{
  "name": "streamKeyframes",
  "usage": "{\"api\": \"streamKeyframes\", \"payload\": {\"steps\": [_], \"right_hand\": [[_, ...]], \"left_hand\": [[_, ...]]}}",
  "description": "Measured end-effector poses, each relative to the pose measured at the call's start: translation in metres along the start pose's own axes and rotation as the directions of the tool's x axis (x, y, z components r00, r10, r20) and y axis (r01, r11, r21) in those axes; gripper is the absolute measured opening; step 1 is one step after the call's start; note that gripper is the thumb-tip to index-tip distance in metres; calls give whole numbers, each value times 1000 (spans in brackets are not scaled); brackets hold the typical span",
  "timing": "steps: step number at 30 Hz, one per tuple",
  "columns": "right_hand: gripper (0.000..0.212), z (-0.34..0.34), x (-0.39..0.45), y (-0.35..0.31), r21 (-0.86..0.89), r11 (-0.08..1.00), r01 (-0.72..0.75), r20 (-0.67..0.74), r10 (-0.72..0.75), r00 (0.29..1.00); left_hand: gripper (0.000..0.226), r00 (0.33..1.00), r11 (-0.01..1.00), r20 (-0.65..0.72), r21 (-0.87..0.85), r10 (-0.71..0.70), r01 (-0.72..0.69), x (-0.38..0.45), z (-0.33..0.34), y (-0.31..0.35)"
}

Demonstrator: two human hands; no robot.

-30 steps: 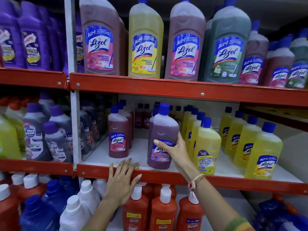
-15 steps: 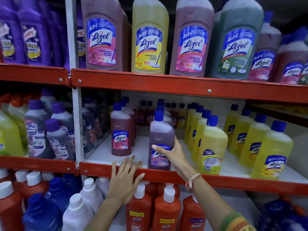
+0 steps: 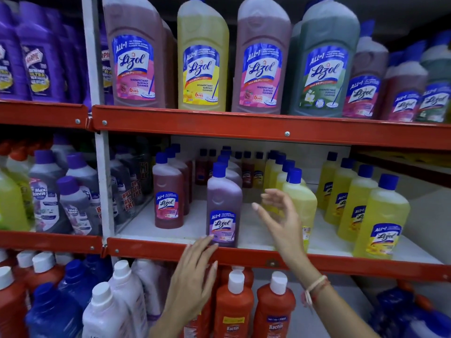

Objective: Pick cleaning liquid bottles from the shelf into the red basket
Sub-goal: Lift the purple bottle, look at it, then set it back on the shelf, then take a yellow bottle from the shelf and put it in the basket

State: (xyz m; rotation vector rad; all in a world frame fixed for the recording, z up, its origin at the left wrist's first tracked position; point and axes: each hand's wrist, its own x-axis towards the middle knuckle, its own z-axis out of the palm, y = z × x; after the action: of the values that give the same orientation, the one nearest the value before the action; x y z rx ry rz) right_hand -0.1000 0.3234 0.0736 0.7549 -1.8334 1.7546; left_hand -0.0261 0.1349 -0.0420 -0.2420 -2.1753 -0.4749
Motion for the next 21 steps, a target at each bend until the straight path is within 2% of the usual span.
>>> {"api": "streamKeyframes", "payload": {"steps": [3,6,8,10,12,14,18,21], "right_hand": [[29,-33,1,-3,-120,984,130,-162,-149,975],[46,-58,5,13,-327,941,86,-238,-171,956],[69,-71,10,30,-352,936,-8,-175,-58,983],[84,-77,14,43,-249,959,-139,-36,134,990],[82,-79,19,56,-157,947,-281,54,292,955],[68,-77,23,66,-102,938,-331,47,337,940],[68,-63,22,70,-95,959,-266,-100,256,961],[71,-51,17,57,-260,957,-128,-235,66,970]], "left_hand": [[36,994,994,17,-30,109,-108,22,17,31],[36,980,988,126,-8,156,-157,34,39,47],[40,969,986,187,23,159,-166,35,51,50],[46,961,981,228,71,158,-179,32,61,51],[51,960,978,240,109,145,-175,30,68,51],[53,960,976,249,137,130,-167,30,73,50],[58,954,972,278,165,117,-167,28,76,48],[61,953,972,279,160,121,-171,28,76,48]]}}
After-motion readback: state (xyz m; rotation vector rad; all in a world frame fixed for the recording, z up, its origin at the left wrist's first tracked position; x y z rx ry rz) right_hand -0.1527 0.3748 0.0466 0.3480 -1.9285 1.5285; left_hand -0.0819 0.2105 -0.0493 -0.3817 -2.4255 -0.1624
